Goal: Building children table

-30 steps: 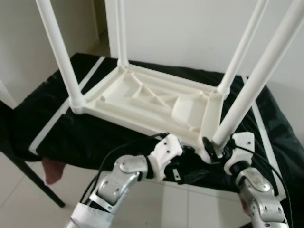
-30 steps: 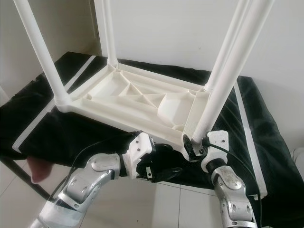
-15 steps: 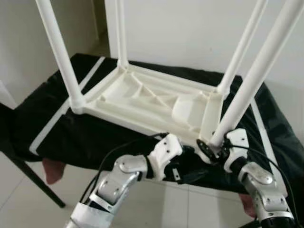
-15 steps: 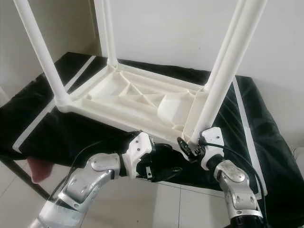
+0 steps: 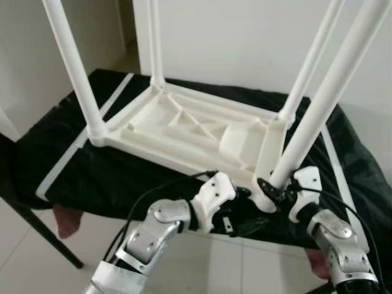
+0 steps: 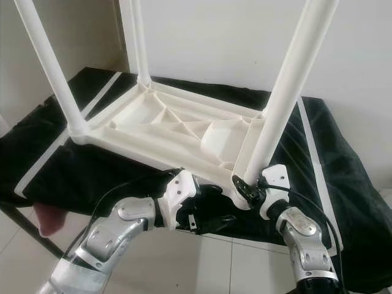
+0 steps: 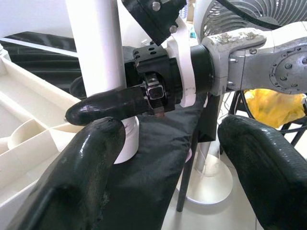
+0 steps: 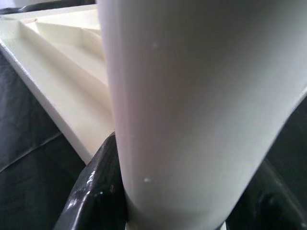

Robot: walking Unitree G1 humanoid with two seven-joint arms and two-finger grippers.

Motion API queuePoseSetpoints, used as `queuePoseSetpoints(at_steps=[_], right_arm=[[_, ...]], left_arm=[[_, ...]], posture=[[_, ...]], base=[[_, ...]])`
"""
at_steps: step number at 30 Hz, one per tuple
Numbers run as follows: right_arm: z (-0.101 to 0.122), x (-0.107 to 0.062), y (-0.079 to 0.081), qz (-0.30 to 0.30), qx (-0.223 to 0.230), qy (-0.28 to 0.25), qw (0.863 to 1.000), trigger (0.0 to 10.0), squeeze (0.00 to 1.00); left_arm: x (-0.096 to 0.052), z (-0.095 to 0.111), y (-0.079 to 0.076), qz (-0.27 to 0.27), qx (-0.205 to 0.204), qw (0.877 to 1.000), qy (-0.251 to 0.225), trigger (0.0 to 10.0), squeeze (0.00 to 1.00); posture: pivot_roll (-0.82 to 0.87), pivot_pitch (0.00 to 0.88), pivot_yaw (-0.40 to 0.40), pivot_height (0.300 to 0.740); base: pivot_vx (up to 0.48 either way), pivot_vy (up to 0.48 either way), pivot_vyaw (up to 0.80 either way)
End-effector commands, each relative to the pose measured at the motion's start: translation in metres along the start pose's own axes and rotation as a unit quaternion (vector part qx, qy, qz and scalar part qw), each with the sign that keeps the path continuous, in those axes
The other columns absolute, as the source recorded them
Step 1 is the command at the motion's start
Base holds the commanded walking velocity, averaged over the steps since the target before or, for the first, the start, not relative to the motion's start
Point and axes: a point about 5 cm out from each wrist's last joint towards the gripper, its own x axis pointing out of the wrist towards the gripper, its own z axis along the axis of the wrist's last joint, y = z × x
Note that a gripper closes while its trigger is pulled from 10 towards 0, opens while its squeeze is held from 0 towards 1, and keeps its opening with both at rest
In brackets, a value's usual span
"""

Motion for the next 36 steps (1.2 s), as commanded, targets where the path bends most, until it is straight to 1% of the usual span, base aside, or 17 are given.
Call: queuePoseSetpoints(at_steps=[1,2,6,9,10,13,14,16,17,20,27,28,29,30,31,33,36], right_arm=[[-0.007,-0.002,0.004,-0.006,0.005,0.012,1.0,10.0,0.0],[-0.007,-0.002,0.004,-0.006,0.005,0.012,1.0,10.0,0.0],[-0.008,-0.004,0.002,-0.067,0.014,0.009,0.998,10.0,0.0],[-0.013,-0.006,0.0,-0.122,0.013,0.024,0.992,10.0,0.0],[-0.013,-0.006,0.0,-0.122,0.013,0.024,0.992,10.0,0.0],[-0.016,-0.007,-0.003,-0.171,0.025,0.034,0.984,10.0,0.0],[-0.016,-0.007,-0.003,-0.171,0.025,0.034,0.984,10.0,0.0],[-0.018,-0.009,-0.003,-0.214,0.038,0.04,0.975,10.0,0.0],[-0.018,-0.009,-0.003,-0.214,0.038,0.04,0.975,10.0,0.0],[-0.018,-0.011,0.003,-0.296,0.049,0.036,0.953,10.0,0.0],[-0.022,-0.014,0.009,-0.335,0.053,0.04,0.94,10.0,0.0],[-0.022,-0.016,0.009,-0.386,0.053,0.04,0.92,10.0,0.0],[-0.022,-0.016,0.01,-0.403,0.055,0.04,0.913,10.0,0.0],[-0.022,-0.016,0.01,-0.403,0.055,0.04,0.913,10.0,0.0],[-0.019,-0.009,0.016,-0.424,0.072,0.036,0.902,10.0,0.0],[-0.019,-0.005,0.02,-0.423,0.083,0.035,0.901,10.0,0.0],[-0.014,0.003,0.026,-0.403,0.089,0.026,0.911,10.0,0.0]], left_arm=[[-0.001,-0.001,0.0,0.01,0.002,1.0,0.003,10.0,0.0],[-0.001,-0.001,0.0,0.01,0.002,1.0,0.003,10.0,0.0],[-0.001,0.0,0.0,0.012,0.002,1.0,0.002,10.0,0.0],[-0.001,0.0,-0.001,0.01,0.001,1.0,0.001,10.0,0.0],[-0.001,0.0,-0.001,0.01,0.001,1.0,0.001,10.0,0.0],[-0.001,0.0,-0.001,0.007,0.001,1.0,0.002,10.0,0.0],[-0.001,0.0,-0.001,0.007,0.001,1.0,0.002,10.0,0.0],[-0.001,0.0,-0.001,0.005,0.002,1.0,0.002,10.0,0.0],[-0.001,0.0,-0.001,0.005,0.002,1.0,0.002,10.0,0.0],[0.001,0.002,-0.001,0.0,0.002,1.0,-0.002,10.0,0.0],[0.003,0.003,-0.002,-0.004,0.0,1.0,-0.007,10.0,0.0],[0.003,0.004,-0.001,-0.007,0.002,1.0,-0.008,10.0,0.0],[0.004,0.004,-0.001,-0.007,0.003,1.0,-0.008,10.0,0.0],[0.004,0.004,-0.001,-0.007,0.003,1.0,-0.008,10.0,0.0],[0.005,0.005,0.001,-0.006,0.005,1.0,-0.01,10.0,0.0],[0.006,0.005,0.001,-0.005,0.005,1.0,-0.011,10.0,0.0],[0.006,0.006,0.0,-0.005,0.004,1.0,-0.014,10.0,0.0]], posture=[[0.0,0.007,-0.052,0.74],[0.0,0.007,-0.052,0.74],[0.0,0.009,-0.051,0.74],[0.0,0.012,-0.044,0.74],[0.0,0.012,-0.044,0.74],[-0.01,0.013,-0.039,0.74],[-0.01,0.013,-0.039,0.74],[-0.01,0.013,-0.038,0.74],[-0.01,0.013,-0.038,0.74],[-0.01,0.005,-0.041,0.74],[-0.01,0.0,-0.039,0.74],[-0.01,0.0,-0.042,0.74],[-0.01,0.0,-0.042,0.74],[-0.01,0.0,-0.042,0.74],[-0.01,0.0,-0.047,0.74],[-0.01,0.0,-0.049,0.74],[-0.01,0.0,-0.049,0.74]], base=[[0.0,0.0,0.0],[0.0,0.0,0.0],[0.0,0.0,0.0],[0.0,0.0,0.0],[0.0,0.0,0.0],[0.0,0.0,0.0],[0.0,0.0,0.0],[0.0,0.0,0.0],[0.0,0.0,0.0],[0.0,0.0,0.0],[0.0,0.0,0.0],[0.0,0.0,0.0],[0.0,0.0,0.0],[0.0,0.0,0.0],[0.0,0.0,0.0],[0.0,0.0,0.0],[0.0,0.0,0.0]])
